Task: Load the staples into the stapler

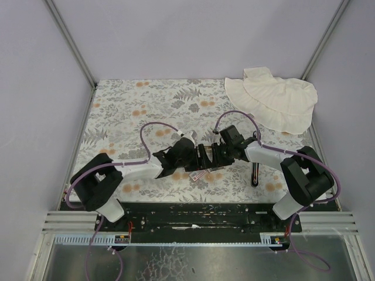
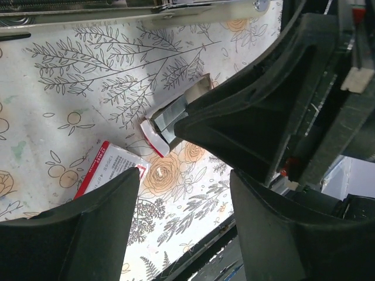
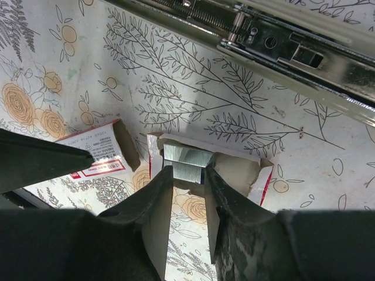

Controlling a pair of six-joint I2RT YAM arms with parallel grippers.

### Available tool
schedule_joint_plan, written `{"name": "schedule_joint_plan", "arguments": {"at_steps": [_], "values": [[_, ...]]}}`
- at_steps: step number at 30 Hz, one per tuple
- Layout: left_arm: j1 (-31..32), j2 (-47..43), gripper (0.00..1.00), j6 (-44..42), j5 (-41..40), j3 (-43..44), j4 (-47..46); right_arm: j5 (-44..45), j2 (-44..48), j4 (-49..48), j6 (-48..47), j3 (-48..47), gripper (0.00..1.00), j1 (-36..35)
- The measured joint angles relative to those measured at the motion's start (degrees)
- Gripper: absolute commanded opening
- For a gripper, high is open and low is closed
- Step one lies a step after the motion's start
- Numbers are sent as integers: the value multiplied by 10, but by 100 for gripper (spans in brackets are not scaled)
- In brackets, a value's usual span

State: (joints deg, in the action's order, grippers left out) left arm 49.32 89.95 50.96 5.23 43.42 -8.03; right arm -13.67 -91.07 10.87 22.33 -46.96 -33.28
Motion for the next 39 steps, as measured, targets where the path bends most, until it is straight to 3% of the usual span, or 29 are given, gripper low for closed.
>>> {"name": "schedule_joint_plan", "arguments": {"at_steps": [13,39], "values": [[-3,63,57,4,12,19,-6,0,-1,2,9,2,26,0],[-6,108,44,18,56,24,-57,-9,10,-3,52,19,26,4]]}}
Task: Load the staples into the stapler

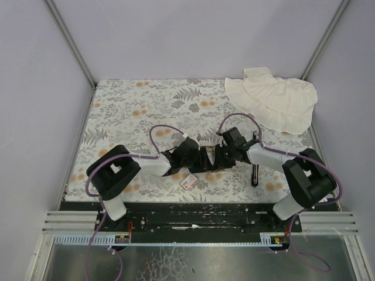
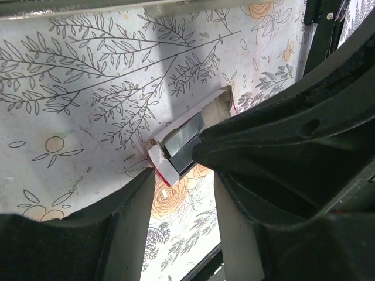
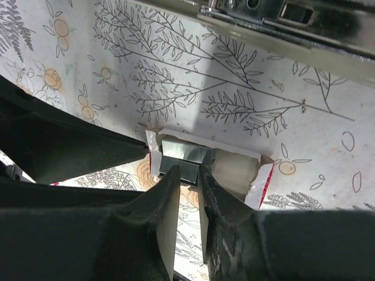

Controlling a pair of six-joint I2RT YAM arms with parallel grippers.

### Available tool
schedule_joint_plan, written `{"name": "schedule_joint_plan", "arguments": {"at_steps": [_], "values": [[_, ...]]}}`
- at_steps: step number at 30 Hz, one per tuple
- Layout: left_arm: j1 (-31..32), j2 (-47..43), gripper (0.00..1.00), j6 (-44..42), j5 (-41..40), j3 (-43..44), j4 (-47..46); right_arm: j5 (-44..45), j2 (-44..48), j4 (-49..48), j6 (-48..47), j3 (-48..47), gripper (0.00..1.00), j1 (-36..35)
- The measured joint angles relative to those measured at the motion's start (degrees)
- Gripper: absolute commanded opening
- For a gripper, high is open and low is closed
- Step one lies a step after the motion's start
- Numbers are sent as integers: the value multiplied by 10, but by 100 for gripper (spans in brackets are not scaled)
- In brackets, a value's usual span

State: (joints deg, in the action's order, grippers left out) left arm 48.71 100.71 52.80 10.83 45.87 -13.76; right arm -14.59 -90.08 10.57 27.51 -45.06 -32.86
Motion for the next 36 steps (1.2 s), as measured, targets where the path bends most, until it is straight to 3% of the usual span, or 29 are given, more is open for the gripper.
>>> {"name": "schedule_joint_plan", "arguments": {"at_steps": [19,26,36], "values": [[-1,-3,43,12,5,-14,-8,-20,50,-27,54,37,23,3],[5,-28,44,-18,-36,-10,25,-10,82,-19,51,37,40,3],[72,-21,41,-72,-168,111,167,81,164,37,42,38,46,10]]}}
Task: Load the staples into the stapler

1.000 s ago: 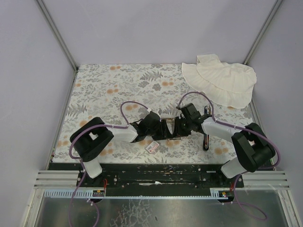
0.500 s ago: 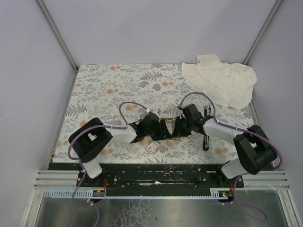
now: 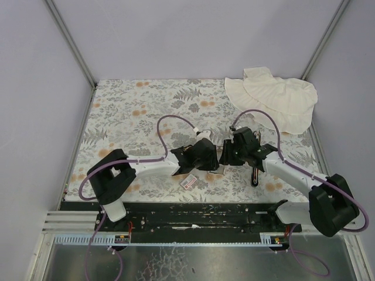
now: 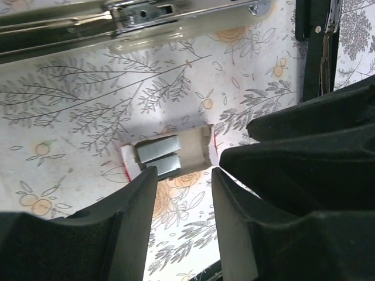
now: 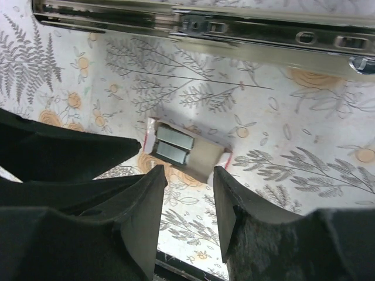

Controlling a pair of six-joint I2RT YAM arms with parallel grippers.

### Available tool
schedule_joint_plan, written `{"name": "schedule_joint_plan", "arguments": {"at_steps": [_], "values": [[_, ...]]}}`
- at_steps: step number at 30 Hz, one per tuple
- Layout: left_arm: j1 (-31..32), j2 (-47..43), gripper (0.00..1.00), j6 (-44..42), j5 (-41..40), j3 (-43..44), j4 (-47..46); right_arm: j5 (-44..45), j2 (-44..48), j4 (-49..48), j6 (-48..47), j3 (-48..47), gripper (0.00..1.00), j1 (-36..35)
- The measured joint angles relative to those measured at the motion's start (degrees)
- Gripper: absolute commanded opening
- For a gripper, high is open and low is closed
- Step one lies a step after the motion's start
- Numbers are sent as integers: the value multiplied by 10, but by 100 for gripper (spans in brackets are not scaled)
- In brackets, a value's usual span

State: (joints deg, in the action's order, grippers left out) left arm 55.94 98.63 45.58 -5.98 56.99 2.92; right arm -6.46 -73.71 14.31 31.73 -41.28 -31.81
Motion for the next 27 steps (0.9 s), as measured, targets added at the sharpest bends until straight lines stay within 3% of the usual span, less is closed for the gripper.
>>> {"name": "schedule_joint_plan", "arguments": {"at_steps": [11,27], "values": [[33,60,35,21,-52,69,63,45,86,9,7,65,52,44],[42,100,36,47,-97,100,111,43,96,13,7,76,53,56]]}}
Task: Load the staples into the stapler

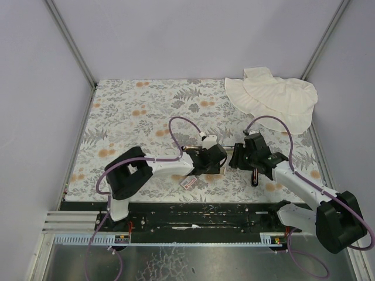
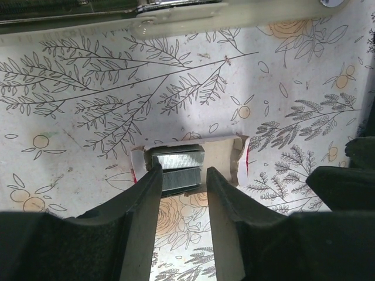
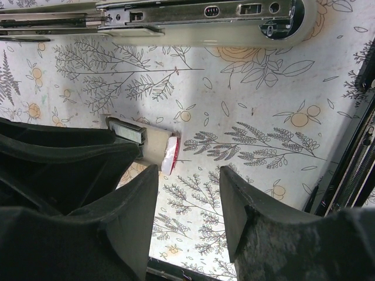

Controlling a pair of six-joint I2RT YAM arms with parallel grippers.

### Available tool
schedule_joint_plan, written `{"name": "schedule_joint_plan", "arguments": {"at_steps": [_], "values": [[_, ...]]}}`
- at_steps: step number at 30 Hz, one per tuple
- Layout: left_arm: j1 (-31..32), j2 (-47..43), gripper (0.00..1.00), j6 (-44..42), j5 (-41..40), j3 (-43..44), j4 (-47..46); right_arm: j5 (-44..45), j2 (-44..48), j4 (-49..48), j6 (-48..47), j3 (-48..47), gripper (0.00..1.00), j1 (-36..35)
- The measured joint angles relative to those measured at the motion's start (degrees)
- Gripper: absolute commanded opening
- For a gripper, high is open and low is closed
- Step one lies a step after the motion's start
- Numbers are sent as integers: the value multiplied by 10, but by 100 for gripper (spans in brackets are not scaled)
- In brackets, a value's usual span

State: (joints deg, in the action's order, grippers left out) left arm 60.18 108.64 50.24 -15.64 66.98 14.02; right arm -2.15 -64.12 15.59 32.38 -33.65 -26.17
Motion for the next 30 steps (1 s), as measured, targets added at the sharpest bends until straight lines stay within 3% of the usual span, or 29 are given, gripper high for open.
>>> {"name": "schedule_joint_plan", "arguments": {"at_steps": [30], "values": [[31,36,38,0,-73,55,68,-4,7,-1,0,16,54,7]]}}
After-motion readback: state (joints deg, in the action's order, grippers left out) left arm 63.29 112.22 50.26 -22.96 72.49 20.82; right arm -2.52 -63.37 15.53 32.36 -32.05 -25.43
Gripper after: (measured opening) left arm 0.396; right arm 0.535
